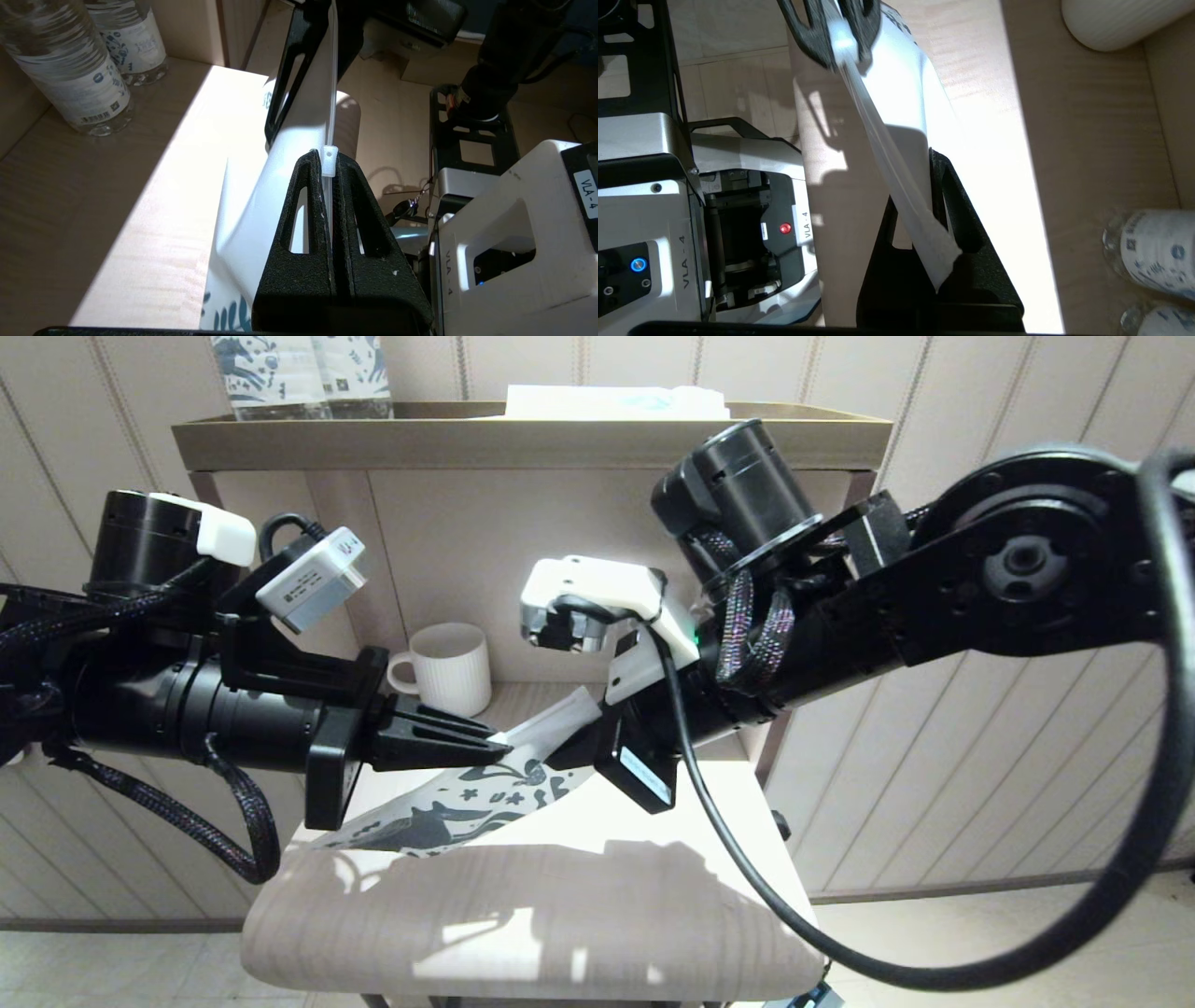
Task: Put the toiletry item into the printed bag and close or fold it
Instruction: Close the strorage bag and place it on the desk
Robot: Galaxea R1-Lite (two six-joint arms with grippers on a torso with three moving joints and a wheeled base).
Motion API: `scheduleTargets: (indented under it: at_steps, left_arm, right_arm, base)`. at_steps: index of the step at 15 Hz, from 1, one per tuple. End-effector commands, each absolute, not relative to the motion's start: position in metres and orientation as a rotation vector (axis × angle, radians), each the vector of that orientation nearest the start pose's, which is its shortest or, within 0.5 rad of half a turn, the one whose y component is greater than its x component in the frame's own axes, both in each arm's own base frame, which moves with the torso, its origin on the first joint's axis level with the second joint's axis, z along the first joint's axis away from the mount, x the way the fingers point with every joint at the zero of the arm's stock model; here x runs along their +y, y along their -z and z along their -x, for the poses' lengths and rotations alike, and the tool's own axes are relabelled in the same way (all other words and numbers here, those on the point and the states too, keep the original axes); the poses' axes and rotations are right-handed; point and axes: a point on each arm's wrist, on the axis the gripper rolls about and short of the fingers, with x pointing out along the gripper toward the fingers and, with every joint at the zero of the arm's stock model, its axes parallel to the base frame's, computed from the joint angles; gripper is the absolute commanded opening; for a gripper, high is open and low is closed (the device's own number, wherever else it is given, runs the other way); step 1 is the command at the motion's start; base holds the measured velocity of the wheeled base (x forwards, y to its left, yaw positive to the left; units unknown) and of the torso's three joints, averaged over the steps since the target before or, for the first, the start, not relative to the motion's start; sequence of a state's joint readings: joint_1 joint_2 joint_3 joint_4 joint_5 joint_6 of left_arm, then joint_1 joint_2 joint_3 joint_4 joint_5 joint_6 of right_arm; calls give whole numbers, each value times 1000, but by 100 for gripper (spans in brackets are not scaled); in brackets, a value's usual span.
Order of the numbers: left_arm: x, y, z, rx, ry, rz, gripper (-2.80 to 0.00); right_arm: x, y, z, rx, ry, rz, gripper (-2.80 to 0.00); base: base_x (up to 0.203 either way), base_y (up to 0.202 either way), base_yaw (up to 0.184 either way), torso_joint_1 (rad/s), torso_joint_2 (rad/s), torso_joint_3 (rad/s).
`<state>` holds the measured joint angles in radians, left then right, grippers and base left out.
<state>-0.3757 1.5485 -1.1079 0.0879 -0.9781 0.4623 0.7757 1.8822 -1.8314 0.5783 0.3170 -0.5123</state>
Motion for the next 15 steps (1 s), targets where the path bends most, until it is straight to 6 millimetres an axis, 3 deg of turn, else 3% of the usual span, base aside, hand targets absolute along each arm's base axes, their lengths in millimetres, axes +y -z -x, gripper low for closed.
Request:
scheduleTargets:
  at_steps: [1,5,10,15]
  left_arm:
    - [-115,-245,-240,233,1416,-209,-280]
    - [-116,-243,-242,241,1416,-208,-280]
    - [-116,-243,-243,241,1416,-208,-280]
    - [-117,-241,-245,249,1416,-206,-280]
  right_arm:
    - [237,-301,-241,346,-1185,589,-280]
    - [214,-311,-233,335,-1147,578,-280]
    - [170,-327,-221,311,-1070,543,-280]
    - [143,-334,-206,294,-1023,528,-280]
  base:
    - [0,0,0,0,0,0]
    - [0,0,0,0,0,0]
    - [0,0,0,0,0,0]
    - [0,0,0,0,0,0]
